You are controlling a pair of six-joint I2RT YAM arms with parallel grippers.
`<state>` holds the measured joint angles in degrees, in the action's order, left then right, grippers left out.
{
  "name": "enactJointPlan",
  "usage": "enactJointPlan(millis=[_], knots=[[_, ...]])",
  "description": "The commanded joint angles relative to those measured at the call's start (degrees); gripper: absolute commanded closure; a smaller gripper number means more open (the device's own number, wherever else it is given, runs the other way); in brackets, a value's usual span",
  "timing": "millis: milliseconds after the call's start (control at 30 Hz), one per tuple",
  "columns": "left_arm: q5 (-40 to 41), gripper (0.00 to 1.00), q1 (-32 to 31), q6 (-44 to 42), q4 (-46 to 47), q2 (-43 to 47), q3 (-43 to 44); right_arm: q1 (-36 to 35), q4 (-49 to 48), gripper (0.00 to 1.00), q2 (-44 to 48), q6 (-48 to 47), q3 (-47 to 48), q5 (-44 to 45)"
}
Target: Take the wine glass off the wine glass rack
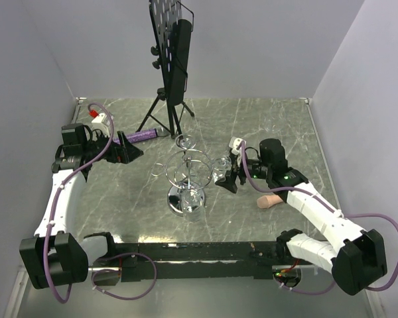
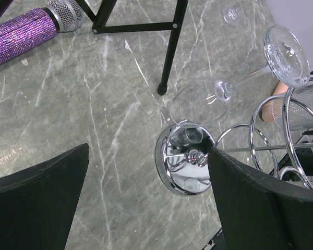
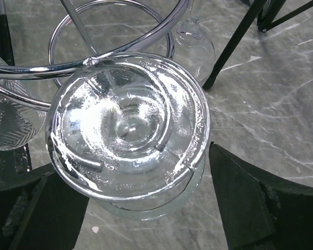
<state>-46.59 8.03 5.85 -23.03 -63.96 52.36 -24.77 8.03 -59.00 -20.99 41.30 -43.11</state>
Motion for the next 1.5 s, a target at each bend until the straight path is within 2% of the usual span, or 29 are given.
enactJointPlan(millis=[0, 100, 267, 400, 533, 800, 1033, 1467], knots=[[0.09, 0.0, -0.12, 0.31, 1.76, 1.12, 1.26, -0.54, -4.52, 0.12, 0.38, 0.87, -0.17, -0.39], [0.09, 0.0, -0.12, 0.31, 1.76, 1.3, 1.34, -0.54, -3.29, 0.21, 1.52, 0.25, -0.08, 0.13], [-0.08, 0.0, -0.12, 0.39, 2.37, 1.12, 1.34, -0.54, 1.62, 0.41, 5.73, -3.17, -0.34, 1.1], [-0.43, 0.0, -0.12, 0.92, 3.69, 0.86, 0.91, -0.54, 4.62, 0.49, 9.33, -5.37, -0.52, 2.41], [-0.78, 0.0, -0.04, 1.71, 5.01, 0.6, 0.2, -0.54, 5.5, 0.52, 11.45, -4.59, -0.69, 4.35], [-1.49, 0.0, -0.21, 2.33, 6.77, 0.07, -0.41, -0.54, 3.66, 0.71, 11.46, -0.63, -0.26, 6.02], [-1.49, 0.0, -0.12, 2.33, 6.86, 0.15, -0.77, -0.54, 2.43, 0.76, 10.4, 0.69, 3.43, 5.06], [-1.05, 0.0, -0.12, 2.07, 6.24, 0.95, -0.86, 0.16, 8.57, 0.78, 12.51, 1.39, 5.63, 8.13]])
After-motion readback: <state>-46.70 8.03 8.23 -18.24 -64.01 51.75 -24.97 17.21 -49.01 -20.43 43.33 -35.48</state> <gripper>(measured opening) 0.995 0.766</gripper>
